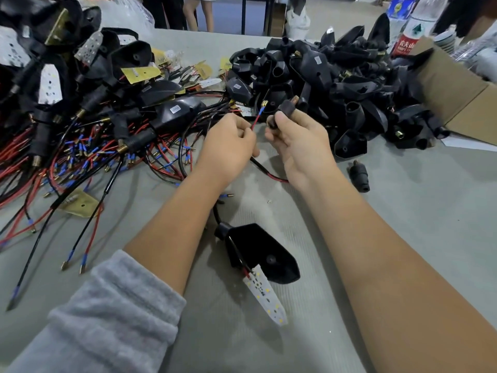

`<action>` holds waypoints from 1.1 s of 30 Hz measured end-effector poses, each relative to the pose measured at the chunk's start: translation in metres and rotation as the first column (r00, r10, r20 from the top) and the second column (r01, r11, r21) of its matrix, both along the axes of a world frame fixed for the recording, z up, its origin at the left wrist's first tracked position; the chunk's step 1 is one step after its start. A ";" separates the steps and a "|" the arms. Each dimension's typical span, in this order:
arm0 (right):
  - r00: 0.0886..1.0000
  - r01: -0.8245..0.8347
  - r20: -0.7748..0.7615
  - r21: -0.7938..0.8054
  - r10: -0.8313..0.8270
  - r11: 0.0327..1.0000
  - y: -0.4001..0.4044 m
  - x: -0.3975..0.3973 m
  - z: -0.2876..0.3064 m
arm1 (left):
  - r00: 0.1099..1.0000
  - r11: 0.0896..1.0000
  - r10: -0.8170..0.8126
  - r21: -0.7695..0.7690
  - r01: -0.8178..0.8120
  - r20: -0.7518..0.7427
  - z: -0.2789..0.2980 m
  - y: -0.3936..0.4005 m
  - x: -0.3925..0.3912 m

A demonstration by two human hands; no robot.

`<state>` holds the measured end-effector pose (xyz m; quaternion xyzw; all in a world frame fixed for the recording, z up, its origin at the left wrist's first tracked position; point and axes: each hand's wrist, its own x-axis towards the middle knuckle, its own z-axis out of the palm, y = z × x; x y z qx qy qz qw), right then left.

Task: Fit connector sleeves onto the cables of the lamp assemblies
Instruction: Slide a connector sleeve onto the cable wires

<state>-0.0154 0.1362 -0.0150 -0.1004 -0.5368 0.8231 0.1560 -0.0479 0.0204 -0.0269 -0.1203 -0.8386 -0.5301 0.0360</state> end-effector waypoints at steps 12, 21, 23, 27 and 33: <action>0.986 -0.165 -0.008 0.189 0.169 0.968 0.002 0.005 0.000 | 0.997 0.997 -0.073 -0.040 0.072 -0.012 0.002 -0.003 0.004; 0.987 -0.160 0.023 0.238 0.159 0.958 0.001 0.005 -0.001 | 0.999 0.985 -0.021 0.169 0.014 0.038 0.002 -0.005 -0.002; 0.987 -0.158 0.027 0.211 0.156 0.965 0.002 0.005 -0.001 | 0.997 0.967 0.018 0.251 -0.037 0.079 0.006 -0.006 -0.002; 0.989 -0.147 0.030 0.176 0.144 0.973 0.002 0.004 -0.001 | 0.992 0.934 0.028 0.349 -0.071 0.125 0.011 -0.009 -0.002; 0.988 -0.156 0.033 0.154 0.153 0.976 0.003 0.002 -0.003 | 0.995 0.947 -0.008 0.321 -0.024 0.097 0.010 -0.010 0.000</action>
